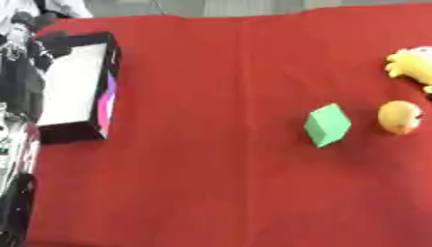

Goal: Pick up the objects with one hand, pass them to the other hand, and then place them into the box on the other side of the table.

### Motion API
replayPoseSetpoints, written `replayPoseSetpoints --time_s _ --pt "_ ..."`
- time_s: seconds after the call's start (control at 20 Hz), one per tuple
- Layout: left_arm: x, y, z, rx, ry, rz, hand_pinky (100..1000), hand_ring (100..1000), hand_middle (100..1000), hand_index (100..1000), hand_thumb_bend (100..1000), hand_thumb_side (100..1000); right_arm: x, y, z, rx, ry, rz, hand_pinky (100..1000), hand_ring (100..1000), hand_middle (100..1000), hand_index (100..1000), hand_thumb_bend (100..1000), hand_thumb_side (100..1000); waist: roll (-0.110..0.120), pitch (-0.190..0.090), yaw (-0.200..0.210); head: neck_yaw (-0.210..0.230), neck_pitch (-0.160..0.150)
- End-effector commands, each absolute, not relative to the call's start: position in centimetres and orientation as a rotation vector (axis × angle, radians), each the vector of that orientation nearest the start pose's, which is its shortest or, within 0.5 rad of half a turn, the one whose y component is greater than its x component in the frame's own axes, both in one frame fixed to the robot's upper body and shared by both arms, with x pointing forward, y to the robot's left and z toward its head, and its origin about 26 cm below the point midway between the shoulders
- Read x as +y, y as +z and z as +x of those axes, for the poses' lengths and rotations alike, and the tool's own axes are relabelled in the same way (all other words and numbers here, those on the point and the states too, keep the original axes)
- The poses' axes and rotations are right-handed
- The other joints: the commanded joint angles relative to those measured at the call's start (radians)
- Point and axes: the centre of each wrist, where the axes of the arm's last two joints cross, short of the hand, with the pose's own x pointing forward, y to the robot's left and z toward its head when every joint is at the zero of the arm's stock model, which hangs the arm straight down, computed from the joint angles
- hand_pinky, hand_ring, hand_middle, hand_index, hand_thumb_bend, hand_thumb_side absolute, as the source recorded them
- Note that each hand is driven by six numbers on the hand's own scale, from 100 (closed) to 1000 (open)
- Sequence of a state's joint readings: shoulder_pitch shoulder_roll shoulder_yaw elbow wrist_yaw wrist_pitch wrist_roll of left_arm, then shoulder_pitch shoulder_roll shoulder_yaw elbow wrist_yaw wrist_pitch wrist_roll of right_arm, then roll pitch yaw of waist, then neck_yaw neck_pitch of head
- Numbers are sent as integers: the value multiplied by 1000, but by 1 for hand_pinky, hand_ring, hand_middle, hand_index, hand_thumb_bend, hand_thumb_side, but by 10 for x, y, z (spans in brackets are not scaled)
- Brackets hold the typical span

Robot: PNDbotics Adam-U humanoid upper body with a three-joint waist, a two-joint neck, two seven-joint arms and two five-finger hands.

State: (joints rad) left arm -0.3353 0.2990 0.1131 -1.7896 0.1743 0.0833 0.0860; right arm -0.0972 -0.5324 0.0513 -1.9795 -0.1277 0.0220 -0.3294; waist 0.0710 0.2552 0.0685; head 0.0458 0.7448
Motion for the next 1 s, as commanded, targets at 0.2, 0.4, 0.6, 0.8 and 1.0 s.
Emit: replayPoseSetpoints --time_s 0.2,0.4,0.6,0.8,1.0 --pt "300 182 330 -2089 -55 149 781 831 835 774 100 833 -301 166 276 -2094 177 -381 648 866 784 893 100 660 -15 -6 0 -6 -10" --pt "300 183 330 -2090 -54 150 781 832 835 774 100 833 -301 166 276 -2095 178 -381 648 867 785 894 100 660 -15 -6 0 -9 -14" --pt "300 183 330 -2091 -55 152 781 832 836 774 100 832 -301 167 276 -2098 182 -376 649 867 785 894 100 659 -17 -5 1 -13 -14" --pt "301 185 331 -2099 -49 156 781 832 836 774 100 830 -302 175 279 -2125 213 -363 653 873 791 898 100 648 -17 -3 4 -15 -11" --pt "302 185 331 -2096 -50 163 781 832 836 774 100 831 -308 191 281 -2153 319 -351 661 884 804 906 100 633 -22 -5 3 -26 -10"
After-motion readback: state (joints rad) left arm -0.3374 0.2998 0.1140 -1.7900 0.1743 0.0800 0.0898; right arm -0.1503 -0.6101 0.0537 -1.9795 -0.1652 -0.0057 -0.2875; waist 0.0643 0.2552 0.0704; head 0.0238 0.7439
